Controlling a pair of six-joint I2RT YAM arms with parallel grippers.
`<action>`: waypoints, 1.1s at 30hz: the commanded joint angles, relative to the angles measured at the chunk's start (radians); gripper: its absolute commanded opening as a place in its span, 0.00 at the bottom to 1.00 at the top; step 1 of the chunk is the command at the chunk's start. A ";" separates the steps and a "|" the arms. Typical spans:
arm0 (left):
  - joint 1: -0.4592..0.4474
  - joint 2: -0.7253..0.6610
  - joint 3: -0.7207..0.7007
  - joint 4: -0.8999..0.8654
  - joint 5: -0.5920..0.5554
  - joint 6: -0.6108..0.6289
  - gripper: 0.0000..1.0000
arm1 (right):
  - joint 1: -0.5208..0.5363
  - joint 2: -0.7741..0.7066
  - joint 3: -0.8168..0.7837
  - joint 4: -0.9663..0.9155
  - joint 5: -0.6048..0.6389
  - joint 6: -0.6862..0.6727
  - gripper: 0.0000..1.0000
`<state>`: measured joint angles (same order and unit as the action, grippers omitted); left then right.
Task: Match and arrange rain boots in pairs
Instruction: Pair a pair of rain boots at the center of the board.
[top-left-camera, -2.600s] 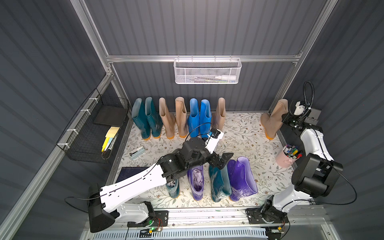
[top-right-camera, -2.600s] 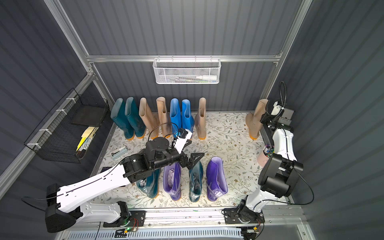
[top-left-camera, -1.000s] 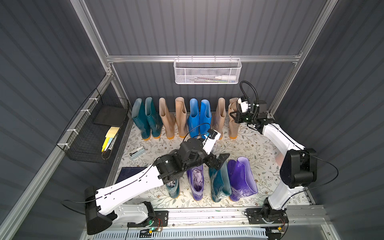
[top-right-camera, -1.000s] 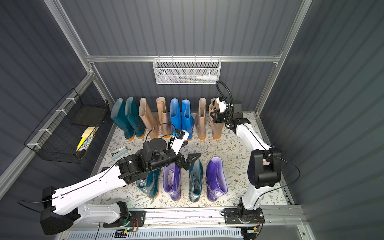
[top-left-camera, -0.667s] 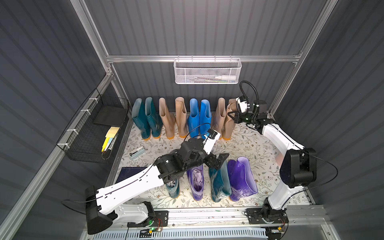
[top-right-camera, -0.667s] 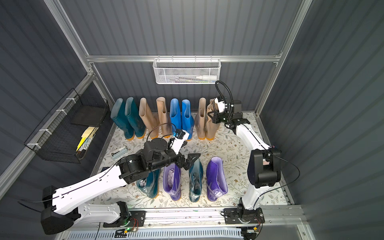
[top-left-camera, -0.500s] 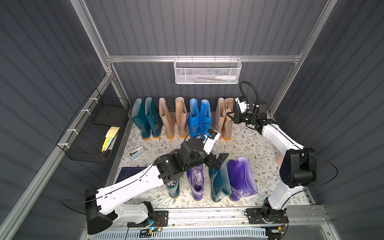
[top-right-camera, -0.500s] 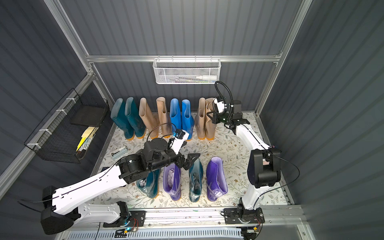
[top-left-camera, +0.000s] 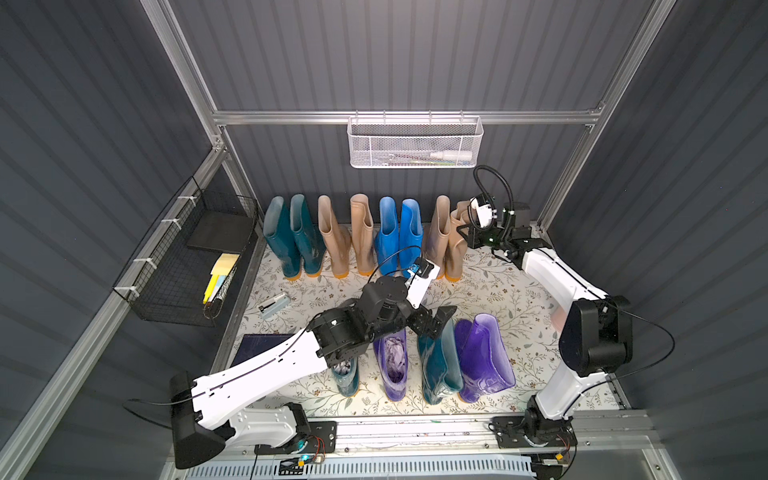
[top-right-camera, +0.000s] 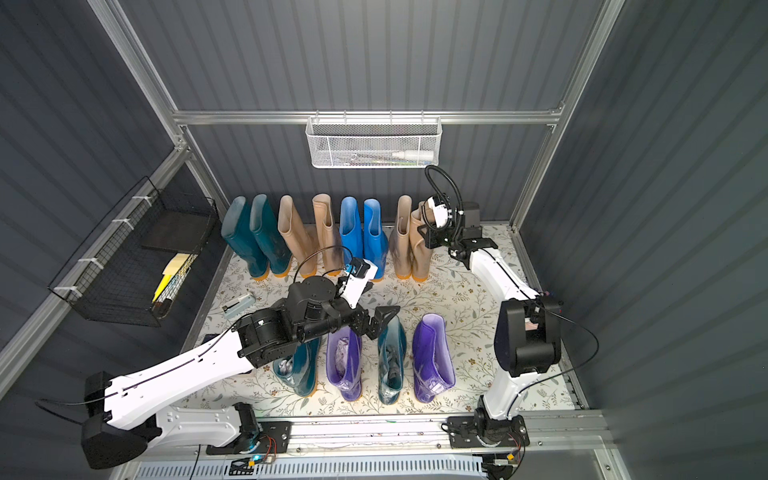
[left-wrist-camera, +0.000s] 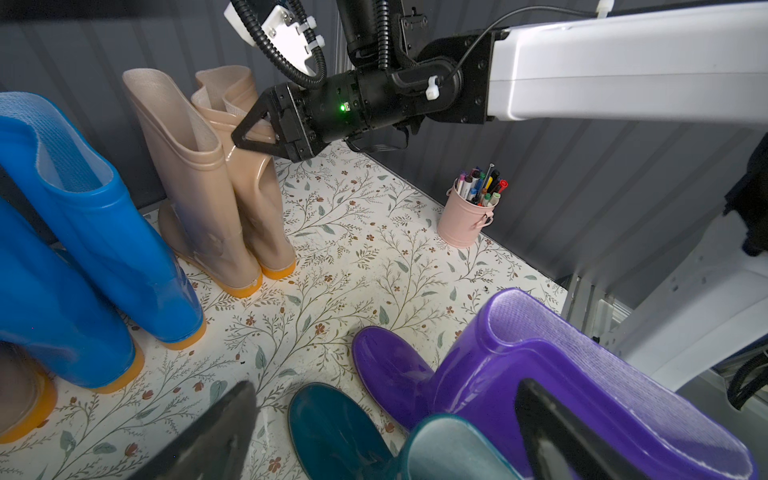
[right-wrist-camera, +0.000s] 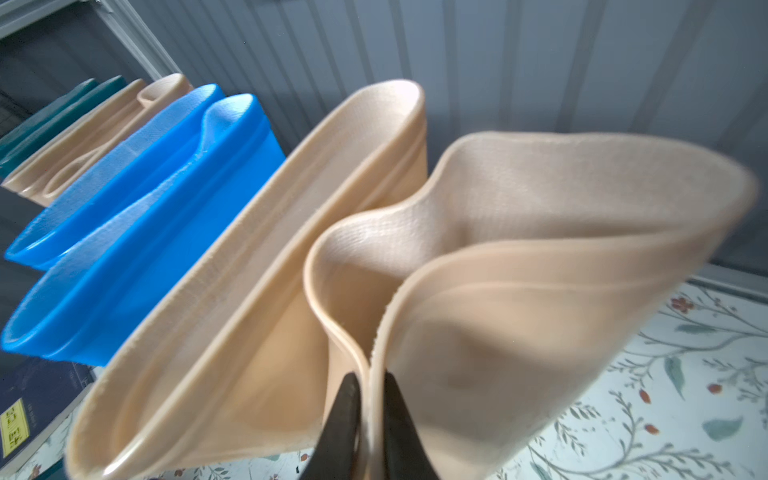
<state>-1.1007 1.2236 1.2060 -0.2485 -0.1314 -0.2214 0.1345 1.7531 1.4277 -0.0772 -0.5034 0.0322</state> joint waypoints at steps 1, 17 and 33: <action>-0.005 0.002 0.027 -0.016 -0.013 0.004 0.99 | -0.001 -0.037 0.025 -0.017 0.069 -0.015 0.30; -0.005 0.043 0.059 -0.014 0.007 0.014 0.99 | 0.001 -0.107 0.114 -0.161 0.175 0.081 0.76; -0.005 0.039 0.052 -0.014 0.006 0.005 0.99 | 0.064 0.064 0.351 -0.333 0.398 0.114 0.85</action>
<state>-1.1007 1.2705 1.2381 -0.2543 -0.1303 -0.2211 0.1761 1.7905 1.7355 -0.3584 -0.1711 0.1349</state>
